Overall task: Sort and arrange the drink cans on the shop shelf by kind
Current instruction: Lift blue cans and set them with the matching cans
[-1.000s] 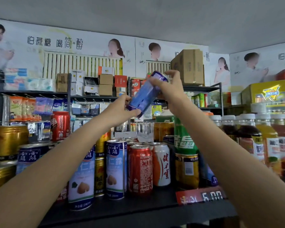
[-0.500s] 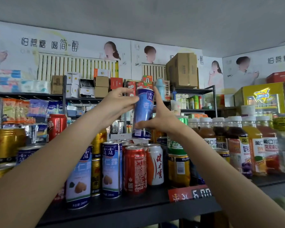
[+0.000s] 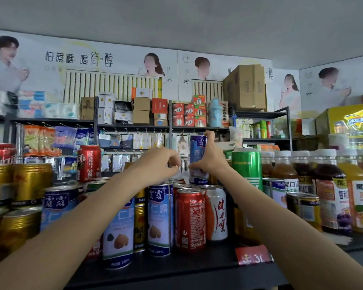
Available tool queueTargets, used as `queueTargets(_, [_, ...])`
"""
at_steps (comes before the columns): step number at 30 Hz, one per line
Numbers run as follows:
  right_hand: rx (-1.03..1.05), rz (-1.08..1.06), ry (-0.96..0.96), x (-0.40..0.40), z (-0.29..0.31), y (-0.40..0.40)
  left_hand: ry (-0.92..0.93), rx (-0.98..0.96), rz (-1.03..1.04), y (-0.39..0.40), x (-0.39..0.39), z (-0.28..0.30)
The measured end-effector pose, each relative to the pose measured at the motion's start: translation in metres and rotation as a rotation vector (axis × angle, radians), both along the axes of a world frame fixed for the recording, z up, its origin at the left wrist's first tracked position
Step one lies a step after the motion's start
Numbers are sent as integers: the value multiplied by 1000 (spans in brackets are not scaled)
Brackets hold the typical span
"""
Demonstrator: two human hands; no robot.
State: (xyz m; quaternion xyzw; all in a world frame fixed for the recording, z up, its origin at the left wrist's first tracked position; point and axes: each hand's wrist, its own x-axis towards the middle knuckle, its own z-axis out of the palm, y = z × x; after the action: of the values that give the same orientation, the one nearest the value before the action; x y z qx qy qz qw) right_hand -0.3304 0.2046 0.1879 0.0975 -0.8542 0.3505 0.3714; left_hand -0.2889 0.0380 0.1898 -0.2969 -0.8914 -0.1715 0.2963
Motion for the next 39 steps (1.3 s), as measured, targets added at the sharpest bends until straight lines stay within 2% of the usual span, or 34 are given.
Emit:
queueTargets(6, [39,-44,-109,-20,-10,-2,35,-44,24,1,-1,0])
queueTargets(14, [78,-89,-97,-28,-12,2,0,-79,40,-2,-2,-3])
queueTargets(22, [-10,40,-178,-20,-9,10,-2,-155,75,4,-7,-7])
queueTargets(30, [8,-89,-133,-35,-8,4,32,-145,78,5,-8,-6])
queueTargets(39, [46,-61,-182,-44,-9,4,45,-146,90,4,-12,-5])
